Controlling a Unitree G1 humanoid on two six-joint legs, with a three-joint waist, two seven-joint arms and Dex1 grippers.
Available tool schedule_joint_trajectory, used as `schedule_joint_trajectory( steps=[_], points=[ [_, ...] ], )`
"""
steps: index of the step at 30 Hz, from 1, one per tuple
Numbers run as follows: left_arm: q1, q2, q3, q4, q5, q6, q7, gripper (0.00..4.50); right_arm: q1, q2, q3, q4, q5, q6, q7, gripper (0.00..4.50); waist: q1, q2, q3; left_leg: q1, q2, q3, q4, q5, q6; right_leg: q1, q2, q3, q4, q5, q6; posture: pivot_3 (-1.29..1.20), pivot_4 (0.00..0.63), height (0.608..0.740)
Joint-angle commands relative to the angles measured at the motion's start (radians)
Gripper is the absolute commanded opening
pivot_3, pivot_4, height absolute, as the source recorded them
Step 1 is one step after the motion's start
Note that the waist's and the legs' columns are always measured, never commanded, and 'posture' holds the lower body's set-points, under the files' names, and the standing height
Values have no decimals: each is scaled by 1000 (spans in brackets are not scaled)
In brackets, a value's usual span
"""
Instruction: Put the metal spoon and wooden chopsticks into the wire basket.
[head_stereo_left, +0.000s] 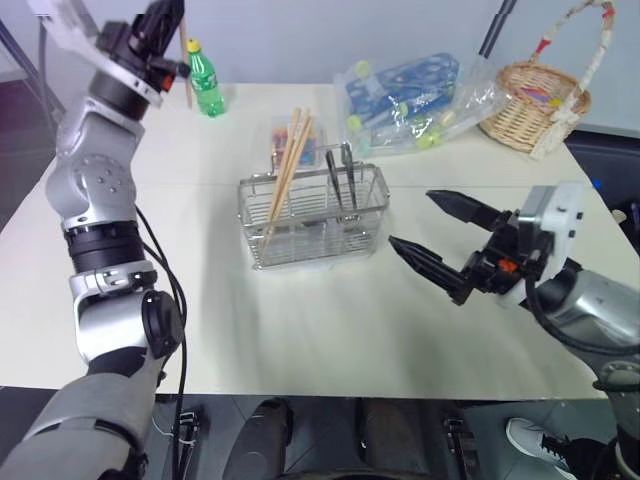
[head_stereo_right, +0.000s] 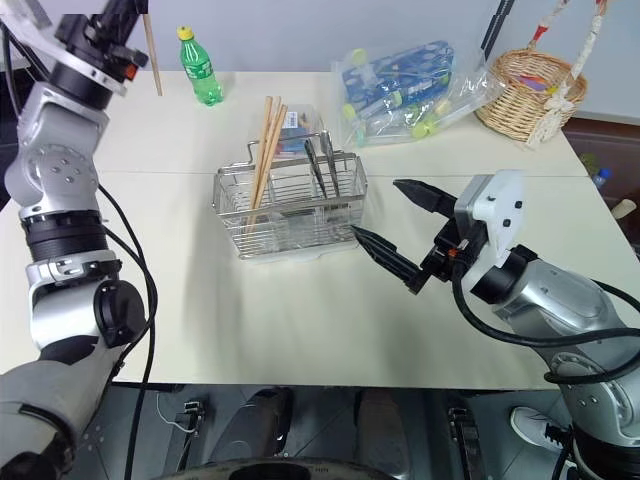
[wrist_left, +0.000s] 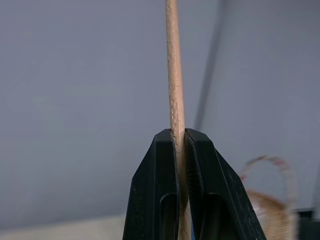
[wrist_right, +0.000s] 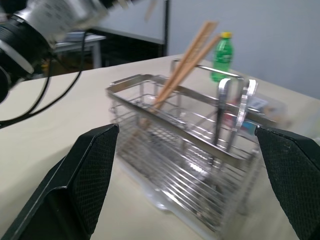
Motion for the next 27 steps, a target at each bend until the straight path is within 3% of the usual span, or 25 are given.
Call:
schedule_joint_trajectory(
  steps=[1,16,27],
  points=[
    [1,-3,-25,-93,-89,88,-68,72,34,-24,-41,-49,26,-3,10,4500,-7,0,0,0,0,0,0,0,0,0,0,0,0,0,0,0,150,740],
    [264,-56,-64,-305,-180,221,-32,72,-19,12,56,26,-60,-50,39,4500,-6,0,0,2,0,0,1,0,0,1,1,1,1,0,0,0,150,740],
    [350,-116,-91,-325,-132,136,7,72,-85,15,82,92,-100,-65,95,4500,-6,0,0,2,0,0,1,0,0,1,1,1,0,0,0,0,150,740]
  ],
)
